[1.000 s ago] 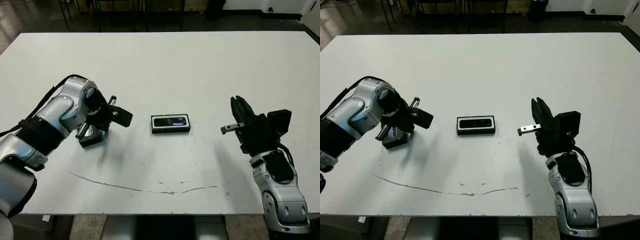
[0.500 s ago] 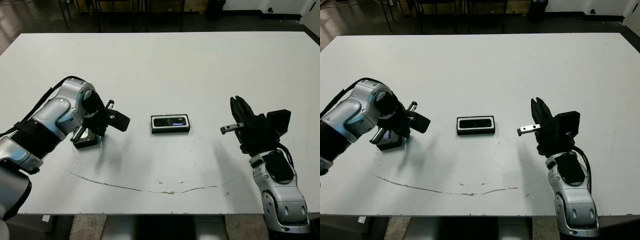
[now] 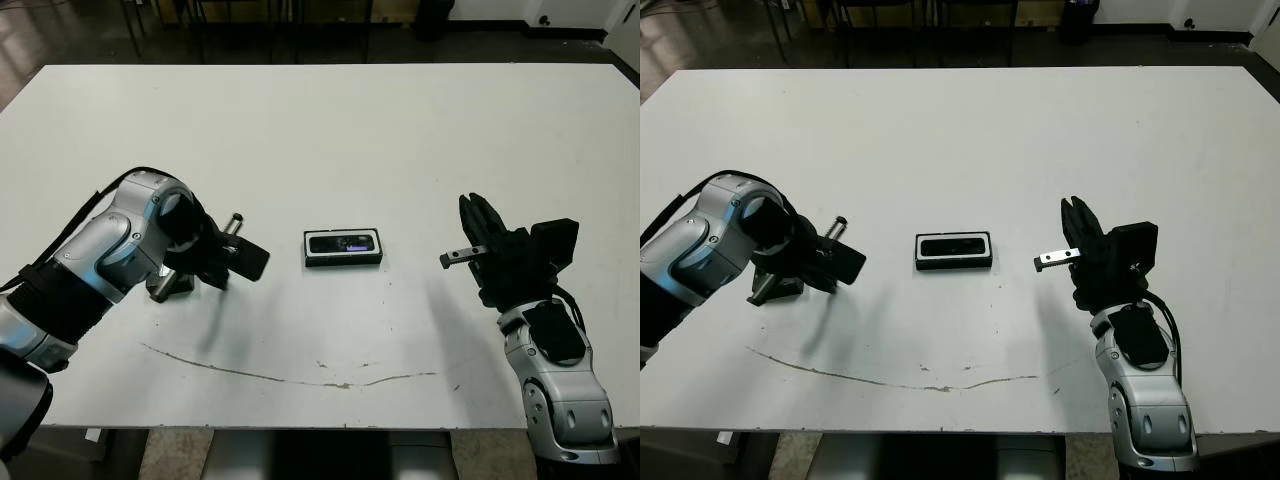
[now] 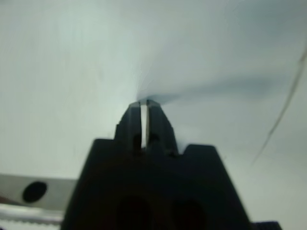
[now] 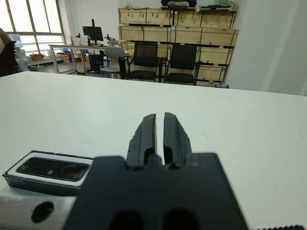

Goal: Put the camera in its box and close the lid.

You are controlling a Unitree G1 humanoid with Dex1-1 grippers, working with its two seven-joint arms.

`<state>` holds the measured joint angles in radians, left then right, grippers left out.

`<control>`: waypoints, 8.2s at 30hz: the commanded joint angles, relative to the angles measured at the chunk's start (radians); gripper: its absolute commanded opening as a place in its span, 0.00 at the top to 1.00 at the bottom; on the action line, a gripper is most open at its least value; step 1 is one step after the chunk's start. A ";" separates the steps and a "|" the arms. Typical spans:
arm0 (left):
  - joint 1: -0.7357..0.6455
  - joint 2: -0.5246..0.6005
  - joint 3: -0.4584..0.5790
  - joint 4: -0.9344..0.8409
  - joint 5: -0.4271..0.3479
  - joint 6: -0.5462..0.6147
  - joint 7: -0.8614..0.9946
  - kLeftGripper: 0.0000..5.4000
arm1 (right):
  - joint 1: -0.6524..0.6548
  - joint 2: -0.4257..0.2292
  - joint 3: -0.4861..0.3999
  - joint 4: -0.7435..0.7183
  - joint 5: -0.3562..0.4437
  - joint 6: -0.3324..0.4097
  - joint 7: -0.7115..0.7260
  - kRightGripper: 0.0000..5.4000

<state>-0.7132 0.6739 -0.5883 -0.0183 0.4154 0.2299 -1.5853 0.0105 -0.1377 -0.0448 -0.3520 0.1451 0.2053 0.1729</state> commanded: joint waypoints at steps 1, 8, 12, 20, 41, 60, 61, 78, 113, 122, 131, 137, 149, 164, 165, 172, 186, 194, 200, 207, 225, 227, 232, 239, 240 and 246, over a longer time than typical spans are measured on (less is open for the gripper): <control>0.029 0.042 0.053 -0.074 -0.071 0.055 -0.024 1.00 | 0.003 -0.004 0.000 0.006 -0.004 0.013 -0.003 1.00; 0.168 0.054 0.291 -0.296 -0.297 0.276 0.095 1.00 | 0.002 0.003 0.006 0.021 -0.004 -0.005 -0.002 1.00; 0.386 -0.099 0.591 -0.490 -0.503 0.473 0.354 1.00 | 0.007 0.008 0.005 0.023 0.001 -0.006 -0.004 1.00; 0.746 -0.555 0.807 -0.889 -0.582 0.633 1.013 1.00 | 0.011 0.013 0.005 0.031 -0.003 -0.012 -0.005 1.00; 1.064 -0.815 0.509 -0.771 -0.332 0.353 1.671 0.55 | 0.039 0.026 0.022 0.035 -0.005 -0.021 -0.006 1.00; 0.781 -0.837 0.660 -0.579 -0.336 0.501 1.858 0.00 | 0.053 0.028 0.024 0.034 0.004 -0.020 0.000 1.00; 0.768 -0.830 0.671 -0.569 -0.338 0.510 1.858 0.00 | 0.053 0.028 0.024 0.036 0.004 -0.023 0.002 1.00; 0.662 -0.736 0.812 -0.539 -0.549 0.665 1.678 0.00 | 0.052 0.019 0.019 0.033 0.006 -0.011 0.004 1.00; 0.693 -0.676 0.713 -0.463 -0.510 0.740 1.688 0.00 | 0.061 0.019 0.018 0.037 0.005 -0.018 0.008 1.00; 0.713 -0.722 0.745 -0.401 -0.517 0.692 1.707 0.00 | 0.067 0.021 0.011 0.037 0.016 -0.023 0.014 1.00; 0.723 -0.757 0.786 -0.384 -0.528 0.668 1.738 0.00 | 0.068 0.018 0.007 0.044 0.011 -0.030 0.022 1.00; 0.715 -0.795 0.833 -0.372 -0.556 0.654 1.759 0.16 | 0.067 0.020 0.002 0.048 0.022 -0.028 0.029 1.00; 0.752 -0.698 0.771 -0.407 -0.552 0.626 1.683 0.61 | 0.072 0.024 0.010 0.039 0.009 -0.026 0.019 1.00; 0.711 -0.377 0.667 -0.572 -0.490 0.529 1.449 0.63 | 0.068 0.020 0.011 0.046 -0.001 -0.032 0.010 1.00; 0.704 -0.355 0.669 -0.570 -0.494 0.489 1.419 0.63 | 0.068 0.020 0.011 0.044 -0.001 -0.028 0.008 1.00; 0.570 -0.183 0.694 -0.454 -0.605 0.396 1.145 0.63 | 0.064 0.022 0.005 0.037 0.016 -0.007 0.007 1.00; 0.175 -0.048 0.465 0.088 -0.627 0.190 0.622 0.63 | 0.044 0.007 -0.044 0.028 0.036 0.036 0.005 1.00; 0.004 -0.103 0.307 0.370 -0.539 0.115 0.452 0.63 | 0.036 -0.014 -0.066 0.031 0.050 0.032 0.019 1.00; -0.046 -0.165 0.291 0.485 -0.548 0.127 0.375 0.63 | 0.046 -0.015 -0.067 0.025 0.060 0.034 0.023 1.00; -0.074 -0.218 0.284 0.563 -0.539 0.099 0.326 0.63 | 0.046 -0.017 -0.065 0.024 0.067 0.032 0.028 1.00; -0.145 -0.324 0.254 0.757 -0.490 0.057 0.237 0.63 | 0.056 -0.016 -0.053 0.005 0.061 0.041 0.018 1.00; -0.150 -0.332 0.241 0.763 -0.473 0.037 0.234 0.63 | 0.057 -0.014 -0.055 0.010 0.068 0.034 0.022 1.00; -0.167 -0.348 0.220 0.790 -0.438 0.022 0.243 0.63 | 0.060 -0.013 -0.055 0.006 0.070 0.043 0.019 1.00; -0.175 -0.362 0.188 0.799 -0.375 0.003 0.251 0.63 | 0.062 -0.015 -0.056 0.003 0.071 0.044 0.019 1.00; -0.174 -0.362 0.181 0.794 -0.365 -0.004 0.254 0.63 | 0.063 -0.015 -0.056 0.004 0.070 0.042 0.020 1.00; -0.172 -0.369 0.156 0.784 -0.327 -0.007 0.261 0.63 | 0.063 -0.016 -0.052 -0.009 0.063 0.056 0.011 1.00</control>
<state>-0.8929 0.3078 -0.4122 0.7656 0.0625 0.2251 -1.3295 0.0613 -0.1468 -0.0977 -0.3566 0.2106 0.2380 0.1892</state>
